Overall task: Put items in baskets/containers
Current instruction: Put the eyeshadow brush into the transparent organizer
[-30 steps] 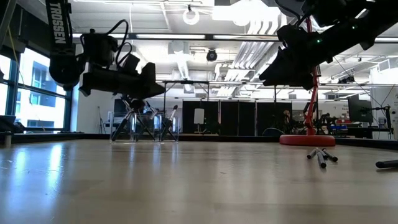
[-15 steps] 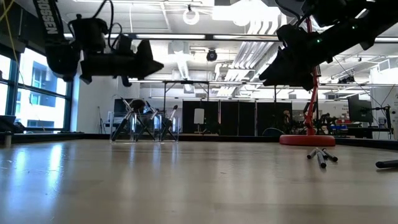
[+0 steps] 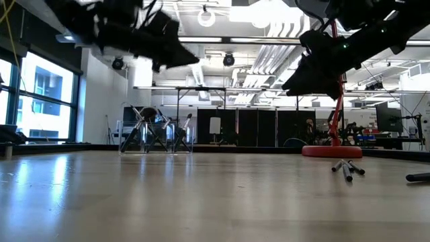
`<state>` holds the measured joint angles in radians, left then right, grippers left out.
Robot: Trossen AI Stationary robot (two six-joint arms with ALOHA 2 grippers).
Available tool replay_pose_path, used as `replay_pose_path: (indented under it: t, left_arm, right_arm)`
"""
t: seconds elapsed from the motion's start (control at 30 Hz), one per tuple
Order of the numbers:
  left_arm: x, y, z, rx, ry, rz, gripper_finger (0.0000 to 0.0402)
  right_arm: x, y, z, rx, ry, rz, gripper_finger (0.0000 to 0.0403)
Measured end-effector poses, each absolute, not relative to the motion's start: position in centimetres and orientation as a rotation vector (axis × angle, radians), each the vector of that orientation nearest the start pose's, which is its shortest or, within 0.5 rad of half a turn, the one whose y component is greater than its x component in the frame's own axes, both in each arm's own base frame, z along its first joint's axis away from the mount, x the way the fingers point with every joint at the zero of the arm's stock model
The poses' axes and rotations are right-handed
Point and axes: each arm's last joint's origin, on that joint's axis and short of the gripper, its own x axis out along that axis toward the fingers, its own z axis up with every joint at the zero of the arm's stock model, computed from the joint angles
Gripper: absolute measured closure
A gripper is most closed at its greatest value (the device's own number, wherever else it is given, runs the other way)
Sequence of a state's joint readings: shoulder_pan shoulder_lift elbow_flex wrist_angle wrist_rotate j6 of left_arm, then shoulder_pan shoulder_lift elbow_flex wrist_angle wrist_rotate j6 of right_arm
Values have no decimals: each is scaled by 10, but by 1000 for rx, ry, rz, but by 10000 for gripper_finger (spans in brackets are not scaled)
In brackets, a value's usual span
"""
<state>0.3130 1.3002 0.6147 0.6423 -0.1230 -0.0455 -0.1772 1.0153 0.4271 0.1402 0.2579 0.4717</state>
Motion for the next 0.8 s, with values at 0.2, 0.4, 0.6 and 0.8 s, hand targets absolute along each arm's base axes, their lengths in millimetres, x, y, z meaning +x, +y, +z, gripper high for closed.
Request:
replay_pose_path:
  t: [0.2,0.4,0.6,0.8]
  left_arm:
    - [286,66,255,15,160,428,347]
    - [301,41,267,-41,114,358,347]
    - [312,15,270,-29,139,351,347]
    - [314,0,275,-21,178,322,347]
  right_arm:
    - [197,-42,195,445,414,-499,274]
    - [195,-41,190,457,466,-503,274]
    - [196,-38,190,591,449,-488,274]
    - [195,-25,185,592,536,-410,274]
